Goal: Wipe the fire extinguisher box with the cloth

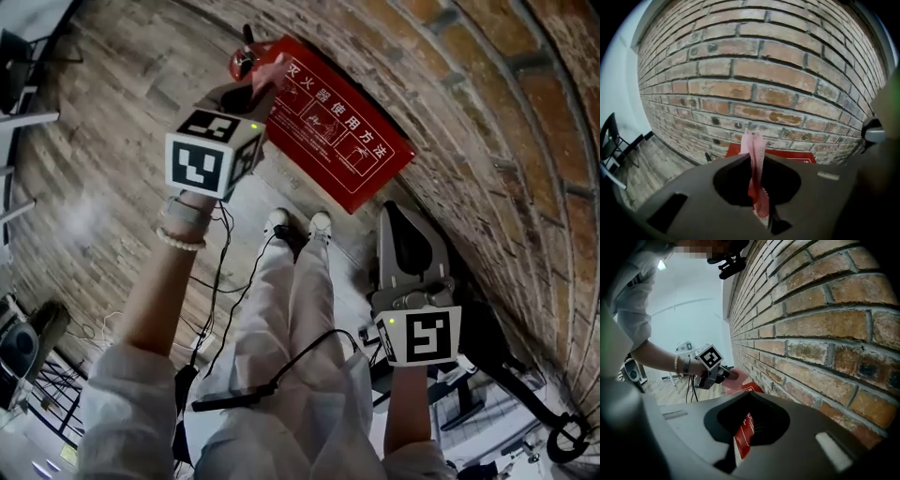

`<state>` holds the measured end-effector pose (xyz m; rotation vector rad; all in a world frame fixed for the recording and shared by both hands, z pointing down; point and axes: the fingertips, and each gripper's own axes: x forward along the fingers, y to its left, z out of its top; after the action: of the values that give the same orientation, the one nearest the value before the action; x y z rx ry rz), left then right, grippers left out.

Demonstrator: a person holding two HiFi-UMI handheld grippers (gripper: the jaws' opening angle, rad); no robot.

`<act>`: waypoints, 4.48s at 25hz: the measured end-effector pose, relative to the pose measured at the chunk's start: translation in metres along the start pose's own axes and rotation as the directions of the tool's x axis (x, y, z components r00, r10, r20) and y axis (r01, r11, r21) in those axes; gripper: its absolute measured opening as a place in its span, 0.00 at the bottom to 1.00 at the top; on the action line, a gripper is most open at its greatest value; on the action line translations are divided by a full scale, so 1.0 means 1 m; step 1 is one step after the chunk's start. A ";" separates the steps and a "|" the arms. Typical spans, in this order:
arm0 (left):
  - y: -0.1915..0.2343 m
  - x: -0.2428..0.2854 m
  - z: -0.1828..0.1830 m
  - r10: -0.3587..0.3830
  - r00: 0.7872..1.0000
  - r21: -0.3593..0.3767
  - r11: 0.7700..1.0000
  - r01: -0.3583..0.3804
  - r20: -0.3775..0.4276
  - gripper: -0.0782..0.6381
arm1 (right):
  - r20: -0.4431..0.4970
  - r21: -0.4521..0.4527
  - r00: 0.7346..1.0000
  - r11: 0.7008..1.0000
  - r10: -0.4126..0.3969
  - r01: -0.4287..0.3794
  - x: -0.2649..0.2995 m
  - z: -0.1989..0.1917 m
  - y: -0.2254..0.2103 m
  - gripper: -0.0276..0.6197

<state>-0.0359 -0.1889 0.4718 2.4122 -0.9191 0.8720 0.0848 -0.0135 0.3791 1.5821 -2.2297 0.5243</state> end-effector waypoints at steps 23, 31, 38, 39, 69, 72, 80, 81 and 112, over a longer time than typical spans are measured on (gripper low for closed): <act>0.081 0.067 -0.038 0.027 0.982 0.019 1.000 -0.024 -0.189 0.12 | -0.044 0.016 0.999 1.000 -0.026 0.027 0.025 -0.007 -0.008 0.05; 0.069 0.080 -0.053 -0.002 0.979 -0.016 1.000 -0.002 -0.203 0.12 | -0.051 0.014 0.998 0.999 -0.030 0.030 0.027 -0.009 -0.014 0.05; 0.051 0.085 -0.056 -0.034 0.978 -0.026 0.999 0.029 -0.205 0.12 | -0.051 0.020 0.998 0.999 -0.026 0.027 0.028 -0.010 -0.016 0.05; 0.048 0.086 -0.056 -0.040 0.978 -0.029 0.999 0.034 -0.204 0.12 | -0.051 0.019 0.998 0.999 -0.025 0.026 0.028 -0.010 -0.016 0.05; -0.111 0.103 -0.075 -0.253 0.958 -0.118 0.964 0.238 -0.134 0.12 | -0.041 0.038 0.998 0.998 -0.053 0.055 -0.002 -0.026 -0.031 0.05; -0.128 0.103 -0.077 -0.276 0.950 -0.110 0.959 0.262 -0.143 0.12 | -0.038 0.042 0.997 0.997 -0.062 0.064 -0.007 -0.028 -0.035 0.05; -0.182 0.106 -0.085 -0.346 0.921 -0.046 0.938 0.343 -0.181 0.12 | -0.043 0.047 0.996 0.996 -0.080 0.082 -0.019 -0.036 -0.041 0.05; -0.188 0.106 -0.087 -0.355 0.916 -0.042 0.934 0.354 -0.185 0.12 | -0.044 0.048 0.996 0.995 -0.081 0.083 -0.021 -0.037 -0.041 0.05; -0.227 0.064 -0.083 -0.406 0.911 -0.201 0.900 0.385 -0.074 0.12 | -0.054 0.028 0.995 0.996 -0.086 0.088 -0.040 -0.038 -0.035 0.05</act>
<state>0.1269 -0.0121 0.5407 2.2475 -0.4166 0.7252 0.1330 0.0269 0.3955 1.6530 -2.1130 0.5710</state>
